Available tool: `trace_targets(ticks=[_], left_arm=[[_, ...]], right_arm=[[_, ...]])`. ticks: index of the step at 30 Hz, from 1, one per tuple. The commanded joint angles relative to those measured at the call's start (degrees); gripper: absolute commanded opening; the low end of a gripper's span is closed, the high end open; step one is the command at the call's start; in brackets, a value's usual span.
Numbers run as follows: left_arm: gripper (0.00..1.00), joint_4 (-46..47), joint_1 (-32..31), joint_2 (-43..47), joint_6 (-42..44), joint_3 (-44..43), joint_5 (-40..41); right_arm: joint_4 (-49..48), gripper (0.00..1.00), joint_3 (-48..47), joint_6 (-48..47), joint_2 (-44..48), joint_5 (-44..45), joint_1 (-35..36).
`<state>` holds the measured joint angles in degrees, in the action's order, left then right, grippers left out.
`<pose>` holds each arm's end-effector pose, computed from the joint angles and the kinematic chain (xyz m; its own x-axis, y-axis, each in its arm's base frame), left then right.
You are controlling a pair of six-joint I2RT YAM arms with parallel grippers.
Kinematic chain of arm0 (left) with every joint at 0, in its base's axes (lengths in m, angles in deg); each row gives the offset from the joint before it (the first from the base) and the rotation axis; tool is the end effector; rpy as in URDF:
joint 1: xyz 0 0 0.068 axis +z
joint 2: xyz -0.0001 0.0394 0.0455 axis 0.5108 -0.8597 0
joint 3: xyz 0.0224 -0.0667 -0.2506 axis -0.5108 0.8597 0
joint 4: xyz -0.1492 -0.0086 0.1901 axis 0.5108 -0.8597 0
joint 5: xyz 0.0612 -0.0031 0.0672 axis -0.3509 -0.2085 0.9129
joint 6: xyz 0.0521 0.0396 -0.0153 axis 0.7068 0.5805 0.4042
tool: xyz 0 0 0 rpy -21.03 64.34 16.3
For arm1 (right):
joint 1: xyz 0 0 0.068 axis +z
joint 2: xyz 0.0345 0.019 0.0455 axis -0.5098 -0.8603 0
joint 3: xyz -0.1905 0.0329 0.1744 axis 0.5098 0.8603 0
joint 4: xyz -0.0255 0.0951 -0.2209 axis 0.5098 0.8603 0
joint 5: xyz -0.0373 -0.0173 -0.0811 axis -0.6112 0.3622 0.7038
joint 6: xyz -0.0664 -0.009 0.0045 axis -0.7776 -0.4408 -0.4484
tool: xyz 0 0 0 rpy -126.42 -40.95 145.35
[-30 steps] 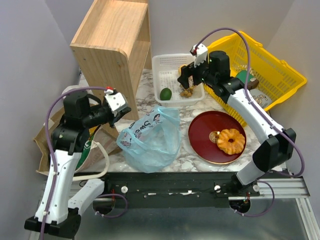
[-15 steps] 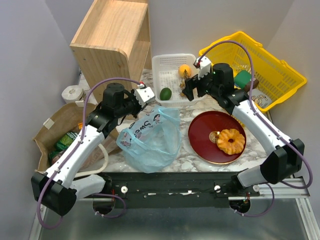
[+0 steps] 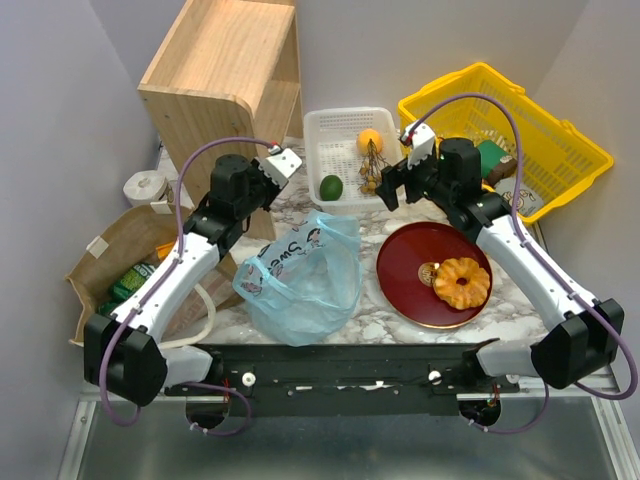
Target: Untie the knot of the grocery bags and take out the mixed food
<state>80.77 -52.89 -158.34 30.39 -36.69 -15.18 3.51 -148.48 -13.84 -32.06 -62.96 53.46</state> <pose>0.2702 -0.1174 0.3283 -0.0453 0.4566 -0.8885 0.5531 0.7521 0.3583 0.2777 0.1290 0.3455 -0.2505 -0.2723 -0.9290 -0.6054 0.7929 -0.0692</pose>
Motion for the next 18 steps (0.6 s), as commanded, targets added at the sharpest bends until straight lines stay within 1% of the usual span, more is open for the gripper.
trace_targets(ticks=[1,2,6,9,12,15,16,17,18], left_arm=[[0.00,3.83,8.54,-1.22,4.32,-2.06,5.93],[0.00,4.00,10.99,-1.14,5.29,-1.98,5.84],[0.00,3.66,16.09,-0.61,9.16,-2.06,3.65],[0.00,3.91,18.38,-1.13,11.01,-2.76,5.04],[0.00,3.31,20.06,-1.93,9.79,-4.61,4.70],[0.00,1.20,21.03,-0.45,7.07,-5.23,-1.52],[0.00,0.32,21.03,0.35,6.71,-4.97,-8.16],[0.00,-0.90,21.03,1.31,6.45,-4.79,-12.14],[0.02,-3.79,20.94,3.59,5.23,-4.79,-16.27]], right_arm=[[-0.70,1.00,1.05,-0.70,1.87,-0.56,-0.75],[-0.70,1.00,1.22,-0.70,1.87,-0.73,-0.83],[-0.70,1.00,1.84,-0.17,1.44,-1.70,-1.01],[-0.79,1.00,1.49,0.36,0.91,-2.84,-1.01],[-0.87,0.99,0.70,0.62,-0.06,-3.72,-1.01],[-0.87,1.00,0.17,0.80,-0.59,-3.99,-1.01],[-0.70,0.99,0.17,0.71,-0.59,-4.16,-1.01],[-0.78,1.00,0.08,0.80,-0.59,-4.16,-1.01],[-0.79,1.00,-0.01,0.71,-0.50,-4.51,-1.10]])
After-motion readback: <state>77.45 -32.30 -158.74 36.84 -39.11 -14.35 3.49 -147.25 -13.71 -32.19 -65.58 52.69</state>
